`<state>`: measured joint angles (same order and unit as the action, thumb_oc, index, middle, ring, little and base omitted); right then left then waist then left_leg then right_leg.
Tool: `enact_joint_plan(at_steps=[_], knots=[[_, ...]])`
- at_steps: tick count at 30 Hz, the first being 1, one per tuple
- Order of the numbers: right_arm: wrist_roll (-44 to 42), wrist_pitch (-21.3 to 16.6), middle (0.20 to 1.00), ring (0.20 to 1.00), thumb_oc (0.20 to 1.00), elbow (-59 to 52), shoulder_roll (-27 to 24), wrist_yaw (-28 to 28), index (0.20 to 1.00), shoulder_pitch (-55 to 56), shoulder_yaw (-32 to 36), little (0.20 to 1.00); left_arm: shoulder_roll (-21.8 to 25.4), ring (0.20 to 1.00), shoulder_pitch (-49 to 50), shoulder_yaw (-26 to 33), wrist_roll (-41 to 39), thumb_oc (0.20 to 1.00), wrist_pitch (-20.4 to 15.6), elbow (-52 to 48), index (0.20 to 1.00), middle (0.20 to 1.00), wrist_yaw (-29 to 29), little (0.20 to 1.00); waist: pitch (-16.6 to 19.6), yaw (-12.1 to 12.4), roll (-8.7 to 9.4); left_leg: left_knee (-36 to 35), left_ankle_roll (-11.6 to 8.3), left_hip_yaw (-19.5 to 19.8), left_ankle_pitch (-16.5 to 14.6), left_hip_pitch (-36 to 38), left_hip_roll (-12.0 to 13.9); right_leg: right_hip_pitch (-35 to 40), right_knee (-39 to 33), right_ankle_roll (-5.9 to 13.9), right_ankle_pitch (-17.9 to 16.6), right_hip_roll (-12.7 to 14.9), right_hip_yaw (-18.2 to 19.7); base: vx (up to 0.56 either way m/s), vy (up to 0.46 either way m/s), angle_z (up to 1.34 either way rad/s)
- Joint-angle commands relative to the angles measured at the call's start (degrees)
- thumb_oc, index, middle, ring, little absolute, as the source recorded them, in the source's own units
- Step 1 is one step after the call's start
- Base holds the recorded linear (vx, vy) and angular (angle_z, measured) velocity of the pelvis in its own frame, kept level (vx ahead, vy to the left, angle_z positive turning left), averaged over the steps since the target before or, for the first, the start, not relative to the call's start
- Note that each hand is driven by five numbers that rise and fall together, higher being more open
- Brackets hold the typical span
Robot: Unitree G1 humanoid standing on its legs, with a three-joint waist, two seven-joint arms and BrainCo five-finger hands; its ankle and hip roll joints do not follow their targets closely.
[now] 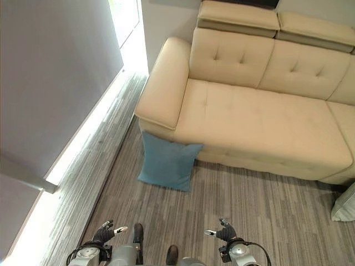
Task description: Pick up all the scattered cushions and arrange them neatly on the sofa.
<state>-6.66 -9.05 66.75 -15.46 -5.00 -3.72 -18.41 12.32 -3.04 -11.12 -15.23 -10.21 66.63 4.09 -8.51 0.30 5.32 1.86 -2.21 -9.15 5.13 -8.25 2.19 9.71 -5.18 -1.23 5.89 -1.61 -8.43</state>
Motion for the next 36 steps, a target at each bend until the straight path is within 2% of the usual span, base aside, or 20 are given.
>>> enact_joint_plan(at_steps=[1,2,3,4,7,8,11,12,13,15,18,19,23,24,26,28,30,32,34,36], knots=[[-3.7,-1.0,1.0,1.0,1.0,-2.3,-1.1,0.7,1.0,0.4,1.8,1.0,0.9,1.0,-1.1,-1.4,-1.5,1.0,-0.9,-0.6,1.0,1.0,-0.2,1.0,1.1,0.3,-0.43,2.1,0.44,-0.3,-5.0,4.0,-2.0,-4.2,13.8,6.48,-0.6,5.0,2.9,0.19,0.227,-0.23],[-4.0,-1.1,1.0,1.0,1.0,-2.5,-0.8,0.5,1.0,0.4,2.1,1.0,0.6,1.0,-1.1,-1.7,-1.2,1.0,-0.9,-0.4,1.0,1.0,-0.4,1.0,1.0,0.4,-0.64,2.6,1.97,-1.0,-6.7,5.5,-3.0,-5.8,19.0,8.13,-3.3,7.1,2.9,0.13,0.16,-0.09],[-4.0,-1.1,1.0,1.0,1.0,-2.5,-0.8,0.5,1.0,0.4,2.1,1.0,0.6,1.0,-1.1,-1.7,-1.2,1.0,-0.9,-0.4,1.0,1.0,-0.4,1.0,1.0,0.5,-0.62,2.7,1.99,-1.0,-6.7,5.5,-3.0,-5.8,19.1,8.16,-3.3,7.1,3.0,0.22,0.266,-0.08],[-4.3,-1.2,1.0,1.0,1.0,-3.0,-0.8,0.6,1.0,0.0,2.3,1.0,0.7,1.0,-1.1,-1.7,-1.5,1.0,-0.8,-0.2,1.0,1.0,-0.6,1.0,0.6,0.2,-1.05,2.1,2.98,-1.3,-7.3,7.3,-3.3,-8.1,24.4,8.67,-6.3,7.6,3.7,0.09,0.109,-0.14],[-4.5,-1.3,1.0,1.0,1.0,-3.8,-0.6,0.5,1.0,-0.5,2.2,1.0,1.1,1.0,-1.5,-1.7,-1.3,1.0,-0.7,-0.2,1.0,1.0,-0.5,1.0,-0.2,-0.2,-2.05,1.3,3.97,-1.1,-8.4,9.6,-3.3,-11.5,30.9,8.52,-7.3,8.1,3.1,0.15,0.147,-0.05],[-4.4,-1.2,1.0,1.0,1.0,-3.9,-0.6,0.6,1.0,-0.5,2.1,1.0,1.4,1.0,-1.5,-1.6,-1.2,1.0,-0.7,-0.2,1.0,1.0,-0.4,1.0,-0.1,-0.3,-2.31,1.0,3.96,-1.2,-8.7,10.4,-3.2,-12.7,30.9,8.4,-7.2,8.4,2.4,0.21,0.135,0.12],[-3.8,-1.2,1.0,1.0,1.0,-4.0,-1.0,0.5,1.0,-0.8,1.8,1.0,1.8,1.0,-1.5,-1.2,-1.4,1.0,-0.8,-0.4,1.0,1.0,-0.5,1.0,0.0,-0.4,-2.97,-0.6,3.5,-1.5,-9.3,12.5,-3.2,-15.0,25.2,7.64,-5.1,8.3,-1.2,0.16,0.033,-0.04],[-3.8,-1.2,1.0,1.0,1.0,-4.0,-1.0,0.5,1.0,-0.8,1.8,1.0,1.8,1.0,-1.5,-1.1,-1.4,1.0,-0.8,-0.4,1.0,1.0,-0.5,1.0,-0.1,-0.5,-3.01,-0.6,3.47,-1.4,-9.3,12.6,-3.1,-14.8,25.2,7.62,-5.0,8.2,-1.3,0.18,-0.018,-0.02],[-3.6,-1.3,1.0,1.0,1.0,-4.2,-1.2,0.5,1.0,-1.2,1.8,1.0,1.8,1.0,-1.8,-0.8,-1.3,1.0,-0.7,0.1,1.0,1.0,-0.5,1.0,-0.2,-1.0,-2.97,-0.9,3.1,-0.9,-9.9,13.8,-3.3,-16.4,21.8,7.6,-4.6,6.6,-2.1,0.17,-0.029,0.02],[-3.6,-1.5,1.0,1.0,1.0,-4.8,-1.4,0.5,1.0,-1.2,1.9,1.0,1.8,1.0,-1.9,-0.6,-1.0,1.0,-0.7,0.2,1.0,1.0,-0.6,1.0,-0.3,-1.5,-2.67,-0.4,2.79,-0.2,-10.4,14.8,-3.8,-17.2,18.0,7.56,-5.3,5.5,-2.7,0.22,-0.054,-0.1],[-2.7,-1.5,1.0,1.0,1.0,-5.6,-1.8,0.6,1.0,-0.8,1.4,1.0,1.5,1.0,-1.5,-1.0,0.1,1.0,-0.7,0.0,1.0,1.0,-0.9,1.0,0.0,-1.7,-2.33,2.1,1.93,-0.1,-10.5,15.0,-3.7,-14.5,15.2,6.96,-4.8,4.6,-2.2,0.21,-0.11,-0.04],[-2.9,-1.6,1.0,1.0,1.0,-5.7,-2.0,0.6,1.0,-0.7,1.2,1.0,1.5,1.0,-1.3,-1.2,0.0,1.0,-0.9,-0.2,1.0,1.0,-1.0,1.0,0.1,-2.0,-2.08,4.0,0.94,0.0,-10.0,14.8,-3.5,-13.2,14.3,6.35,-4.4,3.3,-0.2,0.1,-0.091,0.12],[-3.7,-2.2,1.0,1.0,1.0,-6.6,-2.8,0.6,1.0,0.3,1.7,1.0,1.6,1.0,-1.3,-1.9,-0.1,1.0,-0.9,-1.2,1.0,1.0,-1.4,1.0,-0.1,-1.7,-0.19,15.0,-2.64,-1.3,-7.1,10.6,-1.4,-8.7,10.5,4.39,-4.4,3.1,-1.4,0.11,-0.163,0.02],[-3.9,-2.3,1.0,1.0,1.0,-7.0,-3.1,0.6,1.0,0.3,1.7,1.0,1.6,1.0,-1.4,-2.1,-0.1,1.0,-0.9,-1.6,1.0,1.0,-1.4,1.0,-0.6,-1.3,0.24,18.4,-3.19,-0.9,-6.5,9.3,-1.5,-8.1,10.4,3.92,-4.2,3.1,-1.5,0.06,-0.131,0.29],[-4.3,-2.3,1.0,1.0,1.0,-7.3,-3.3,0.8,1.0,0.4,1.3,1.0,1.5,1.0,-1.5,-2.3,-0.4,1.0,-0.8,-1.6,1.0,1.0,-1.3,1.0,-0.9,-1.1,0.47,19.9,-3.17,-0.4,-6.5,8.1,-1.0,-7.5,10.7,3.28,-3.3,2.8,-1.2,0.08,-0.078,0.13],[-4.6,-2.2,1.0,1.0,1.0,-7.3,-3.3,0.7,1.0,0.4,1.2,1.0,1.6,1.0,-1.6,-2.3,-0.9,1.0,-0.8,-1.8,1.0,1.0,-1.1,1.0,-0.9,-1.0,0.55,16.8,-2.61,0.0,-7.0,7.4,0.2,-7.2,10.8,3.31,-2.6,2.8,-0.8,0.12,-0.004,-0.1],[-4.5,-2.3,1.0,1.0,1.0,-7.4,-3.6,0.4,1.0,0.2,1.0,1.0,1.7,1.0,-1.7,-2.8,-1.1,1.0,-1.0,-2.3,1.0,1.0,-0.8,1.0,-0.6,-0.3,0.87,11.4,-1.98,2.4,-8.5,6.5,1.0,-6.3,9.9,3.9,-1.8,3.2,0.3,0.15,0.061,-0.03],[-4.4,-2.2,1.0,1.0,1.0,-7.2,-3.6,0.4,1.0,0.1,0.7,1.0,1.9,1.0,-1.5,-2.7,-1.7,1.0,-1.2,-2.7,1.0,1.0,-0.5,1.0,-0.4,0.5,0.6,6.7,-2.46,6.2,-7.2,6.2,1.2,-5.8,9.4,4.27,-1.3,3.0,1.6,0.11,0.09,-0.18],[-4.3,-2.1,1.0,1.0,1.0,-6.9,-3.4,0.6,1.0,0.0,0.6,1.0,1.8,1.0,-1.4,-2.4,-2.2,1.0,-1.2,-2.4,1.0,1.0,-0.5,1.0,-0.5,0.9,0.36,6.1,-2.81,8.5,-6.5,6.4,1.1,-6.1,9.9,4.38,-1.2,3.1,2.4,0.08,0.111,-0.66],[-4.2,-2.1,1.0,1.0,1.0,-6.6,-3.4,0.6,1.0,0.3,0.8,1.0,1.7,1.0,-1.3,-2.7,-2.0,1.0,-1.2,-2.1,1.0,1.0,-0.5,1.0,-0.2,0.6,0.04,4.4,-2.67,7.7,-6.4,7.2,1.1,-5.6,9.7,4.87,-1.3,3.8,2.5,0.09,0.17,-0.61]])
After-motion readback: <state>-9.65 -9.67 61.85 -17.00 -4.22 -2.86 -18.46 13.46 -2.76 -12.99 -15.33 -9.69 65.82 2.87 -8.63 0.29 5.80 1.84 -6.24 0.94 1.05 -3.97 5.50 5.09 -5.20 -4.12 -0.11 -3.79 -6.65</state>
